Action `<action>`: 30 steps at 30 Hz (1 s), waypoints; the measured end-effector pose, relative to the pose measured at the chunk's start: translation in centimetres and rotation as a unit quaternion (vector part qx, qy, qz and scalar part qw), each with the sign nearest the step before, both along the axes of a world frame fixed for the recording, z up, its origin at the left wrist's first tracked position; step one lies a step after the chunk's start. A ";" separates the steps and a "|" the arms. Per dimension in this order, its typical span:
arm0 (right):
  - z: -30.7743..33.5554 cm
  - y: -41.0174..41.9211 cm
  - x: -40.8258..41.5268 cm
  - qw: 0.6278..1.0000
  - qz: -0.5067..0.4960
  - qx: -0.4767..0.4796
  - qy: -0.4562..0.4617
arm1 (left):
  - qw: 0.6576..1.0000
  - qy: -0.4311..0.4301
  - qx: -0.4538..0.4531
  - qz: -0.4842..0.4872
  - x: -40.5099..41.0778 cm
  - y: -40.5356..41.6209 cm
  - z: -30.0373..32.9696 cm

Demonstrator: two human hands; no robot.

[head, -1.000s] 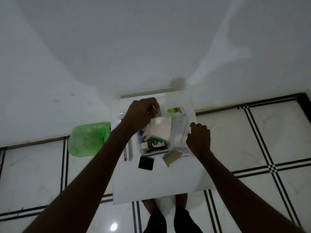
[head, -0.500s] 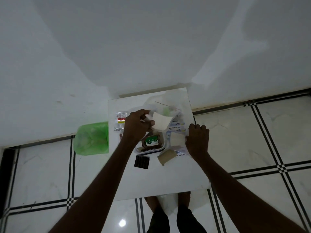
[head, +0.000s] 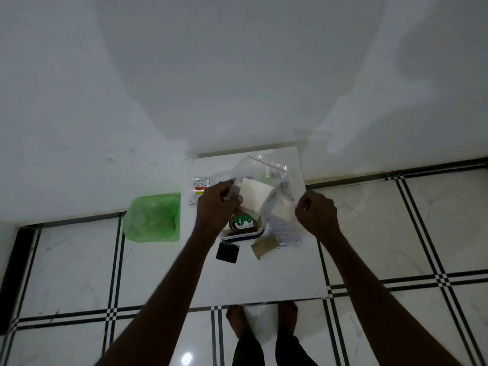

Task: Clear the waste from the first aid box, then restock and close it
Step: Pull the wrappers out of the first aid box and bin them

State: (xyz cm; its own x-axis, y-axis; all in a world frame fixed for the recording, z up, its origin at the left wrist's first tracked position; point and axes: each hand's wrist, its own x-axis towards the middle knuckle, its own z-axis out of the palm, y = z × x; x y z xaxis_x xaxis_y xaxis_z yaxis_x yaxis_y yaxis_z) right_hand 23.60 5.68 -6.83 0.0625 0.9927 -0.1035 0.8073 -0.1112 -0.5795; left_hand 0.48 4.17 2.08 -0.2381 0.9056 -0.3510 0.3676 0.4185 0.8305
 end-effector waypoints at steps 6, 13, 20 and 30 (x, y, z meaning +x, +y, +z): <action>8.3 1.0 -4.3 0.989 -0.033 0.008 0.145 | 0.993 -0.095 0.010 0.074 -3.6 -2.2 2.1; 10.3 -0.1 -15.3 0.967 -0.018 -0.049 0.249 | 0.971 -0.135 0.018 0.198 -11.9 -6.0 2.8; 6.0 -2.5 -31.9 0.973 0.023 -0.109 0.201 | 0.929 -0.142 -0.007 0.343 -25.0 -11.4 -2.1; -8.2 -2.3 -53.7 0.973 -0.046 -0.207 0.089 | 0.887 -0.186 -0.099 0.410 -42.1 -10.3 -19.0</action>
State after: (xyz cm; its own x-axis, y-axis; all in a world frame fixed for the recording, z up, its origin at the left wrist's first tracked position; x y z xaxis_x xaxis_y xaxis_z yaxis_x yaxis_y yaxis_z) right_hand -30.07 3.41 -14.99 0.0933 0.8548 -0.5106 0.6736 -0.4318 -0.5998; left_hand -41.59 -6.15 -16.93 -0.6236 0.3927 -0.6760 -0.4124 0.5694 0.7111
